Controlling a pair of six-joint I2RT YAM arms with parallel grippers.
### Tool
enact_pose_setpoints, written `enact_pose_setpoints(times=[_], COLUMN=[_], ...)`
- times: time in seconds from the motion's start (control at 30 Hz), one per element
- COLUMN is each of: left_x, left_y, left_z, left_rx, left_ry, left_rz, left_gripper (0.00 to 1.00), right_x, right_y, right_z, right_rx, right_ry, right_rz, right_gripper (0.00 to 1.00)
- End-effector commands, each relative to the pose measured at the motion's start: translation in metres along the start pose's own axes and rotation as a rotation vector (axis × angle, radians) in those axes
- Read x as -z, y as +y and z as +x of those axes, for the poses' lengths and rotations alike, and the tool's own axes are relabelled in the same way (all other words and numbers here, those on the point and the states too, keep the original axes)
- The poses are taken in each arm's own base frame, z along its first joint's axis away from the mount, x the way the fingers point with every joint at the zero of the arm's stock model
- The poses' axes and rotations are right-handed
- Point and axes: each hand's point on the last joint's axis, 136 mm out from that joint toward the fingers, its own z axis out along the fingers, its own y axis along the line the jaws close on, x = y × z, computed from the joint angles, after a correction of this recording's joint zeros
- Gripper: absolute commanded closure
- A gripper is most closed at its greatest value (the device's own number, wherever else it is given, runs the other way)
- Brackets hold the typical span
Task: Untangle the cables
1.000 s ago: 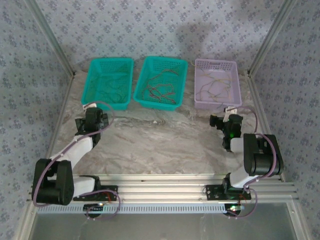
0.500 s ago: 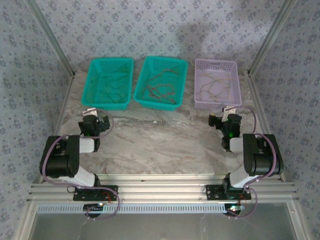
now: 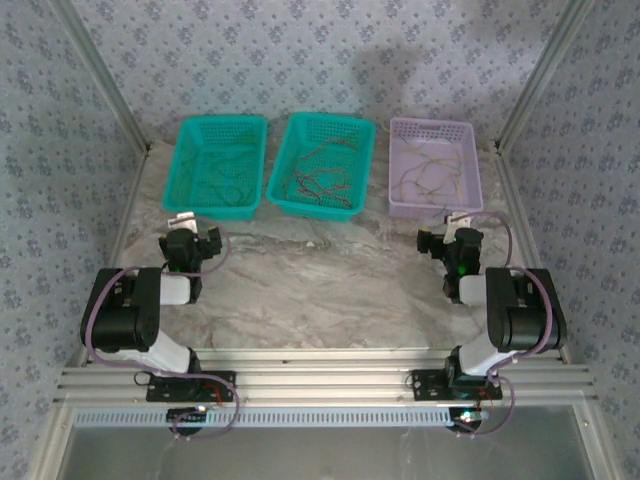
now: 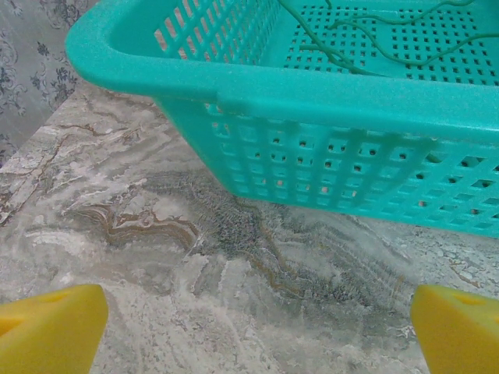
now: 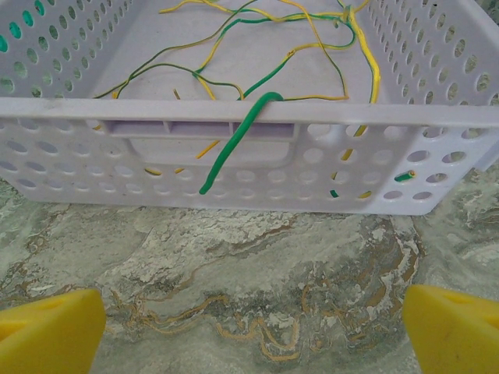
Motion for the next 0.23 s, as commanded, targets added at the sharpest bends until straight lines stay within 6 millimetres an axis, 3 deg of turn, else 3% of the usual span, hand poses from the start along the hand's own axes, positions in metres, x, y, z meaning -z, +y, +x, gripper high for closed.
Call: enact_pose_setpoints(times=[0.0, 0.2], left_x=[-0.0001, 0.0002], left_y=[-0.0012, -0.0021], left_z=[-0.0177, -0.0182], left_rx=[0.006, 0.005], left_ry=[-0.055, -0.058], left_rz=[0.008, 0.011], left_gripper=[0.0, 0.0], right_x=[-0.0011, -0.0013], right_y=[-0.0008, -0.0005], right_z=[-0.014, -0.0145], right_rx=[0.022, 0.022], right_ry=[-0.035, -0.037], right_rz=[0.012, 0.011], right_gripper=[0.0, 0.0])
